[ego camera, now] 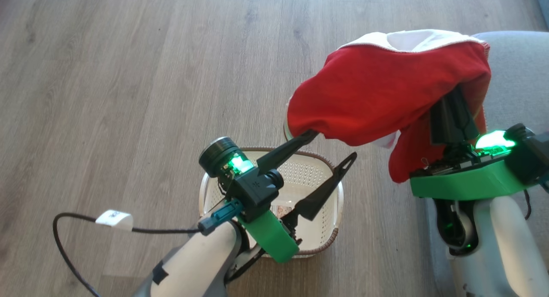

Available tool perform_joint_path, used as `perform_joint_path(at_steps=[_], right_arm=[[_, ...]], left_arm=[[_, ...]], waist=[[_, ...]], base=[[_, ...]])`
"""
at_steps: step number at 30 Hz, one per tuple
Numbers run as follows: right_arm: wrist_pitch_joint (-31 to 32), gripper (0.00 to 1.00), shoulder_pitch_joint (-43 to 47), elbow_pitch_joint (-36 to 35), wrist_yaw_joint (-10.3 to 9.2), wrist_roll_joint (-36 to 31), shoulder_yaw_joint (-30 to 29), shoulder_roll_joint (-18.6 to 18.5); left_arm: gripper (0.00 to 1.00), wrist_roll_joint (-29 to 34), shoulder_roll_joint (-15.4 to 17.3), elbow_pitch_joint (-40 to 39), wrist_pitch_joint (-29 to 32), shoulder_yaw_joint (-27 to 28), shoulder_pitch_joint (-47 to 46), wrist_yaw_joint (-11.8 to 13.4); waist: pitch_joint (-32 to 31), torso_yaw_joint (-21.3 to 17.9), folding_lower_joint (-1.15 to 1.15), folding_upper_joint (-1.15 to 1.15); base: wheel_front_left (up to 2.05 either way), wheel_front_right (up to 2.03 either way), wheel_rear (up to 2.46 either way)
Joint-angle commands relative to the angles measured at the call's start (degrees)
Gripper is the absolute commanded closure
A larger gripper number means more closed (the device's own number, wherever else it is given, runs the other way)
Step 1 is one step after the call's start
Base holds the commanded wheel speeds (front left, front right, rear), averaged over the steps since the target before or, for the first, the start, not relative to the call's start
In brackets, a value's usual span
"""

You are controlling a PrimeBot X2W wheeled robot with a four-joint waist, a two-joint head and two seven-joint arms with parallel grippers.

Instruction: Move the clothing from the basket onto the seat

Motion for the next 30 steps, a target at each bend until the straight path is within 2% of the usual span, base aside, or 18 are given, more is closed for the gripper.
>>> perform_joint_path(at_steps=[1,15,22,30], right_arm=[[-0.4,1.0,-3.3,-2.1,-0.01,-0.4,0.9,0.7],[-0.4,1.0,-7.2,-0.1,-0.01,-6.0,-5.5,0.7],[-0.4,1.0,-6.7,0.5,-0.01,-6.7,-8.9,0.7],[-0.4,1.0,-5.1,0.1,-0.01,-6.2,-10.8,0.7]], left_arm=[[0.0,0.1,0.6,-1.5,-0.3,2.6,-0.9,-0.1],[0.0,0.2,1.4,4.2,-0.3,3.5,1.9,-0.1],[0.0,1.2,2.0,8.2,-0.3,3.4,4.2,-0.1],[0.0,1.8,1.7,9.0,-0.3,4.7,7.1,-0.1]], waist=[[0.0,0.0,0.0,0.0],[0.3,-1.1,0.0,0.0],[-0.1,-1.6,0.0,0.0],[-0.3,-2.6,0.0,0.0]], base=[[0.0,0.0,0.0],[0.0,0.0,0.0],[0.0,0.0,0.0],[0.0,0.0,0.0]])
